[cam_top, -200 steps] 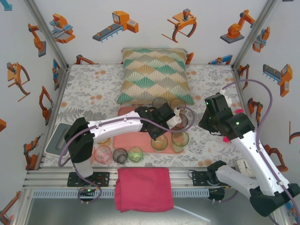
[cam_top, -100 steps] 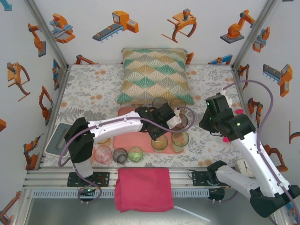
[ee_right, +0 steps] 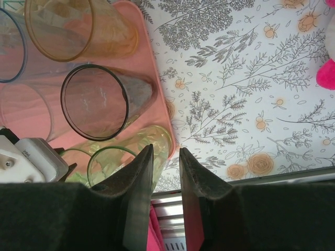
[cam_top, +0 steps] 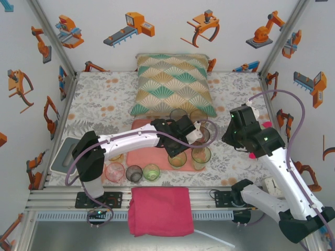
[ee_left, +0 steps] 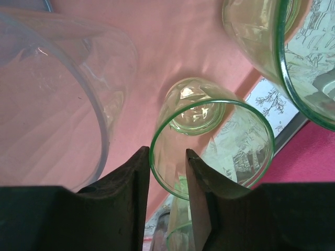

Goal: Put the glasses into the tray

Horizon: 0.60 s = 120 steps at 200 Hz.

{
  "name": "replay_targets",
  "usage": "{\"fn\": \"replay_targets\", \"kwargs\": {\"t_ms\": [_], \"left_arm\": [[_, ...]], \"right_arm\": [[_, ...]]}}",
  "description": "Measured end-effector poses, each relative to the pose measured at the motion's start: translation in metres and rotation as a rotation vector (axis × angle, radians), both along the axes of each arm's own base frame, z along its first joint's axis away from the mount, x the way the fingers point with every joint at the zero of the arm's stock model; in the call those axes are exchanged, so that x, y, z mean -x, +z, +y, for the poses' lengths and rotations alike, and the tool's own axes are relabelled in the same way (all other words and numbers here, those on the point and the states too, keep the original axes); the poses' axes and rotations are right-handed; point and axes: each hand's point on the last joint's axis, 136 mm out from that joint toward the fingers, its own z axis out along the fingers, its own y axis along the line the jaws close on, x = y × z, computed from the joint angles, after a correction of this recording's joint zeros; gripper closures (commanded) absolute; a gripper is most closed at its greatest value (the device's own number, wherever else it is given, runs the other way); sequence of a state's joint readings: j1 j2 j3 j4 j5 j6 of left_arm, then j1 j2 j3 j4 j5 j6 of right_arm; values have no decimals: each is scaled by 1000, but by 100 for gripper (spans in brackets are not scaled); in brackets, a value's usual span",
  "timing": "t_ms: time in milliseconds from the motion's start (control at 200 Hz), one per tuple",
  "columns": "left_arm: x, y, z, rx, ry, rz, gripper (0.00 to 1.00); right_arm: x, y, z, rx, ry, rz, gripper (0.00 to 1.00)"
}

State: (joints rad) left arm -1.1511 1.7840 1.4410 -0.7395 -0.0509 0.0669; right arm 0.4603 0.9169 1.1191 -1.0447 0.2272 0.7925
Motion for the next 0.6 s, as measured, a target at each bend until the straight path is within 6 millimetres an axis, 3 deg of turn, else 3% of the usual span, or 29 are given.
{"fn": "replay_targets", "kwargs": {"t_ms": [601], "left_arm": [[6, 10, 3, 5, -9, 20, 48]], "right_arm": [[-2, 2, 1, -7, 2, -9, 70]]}}
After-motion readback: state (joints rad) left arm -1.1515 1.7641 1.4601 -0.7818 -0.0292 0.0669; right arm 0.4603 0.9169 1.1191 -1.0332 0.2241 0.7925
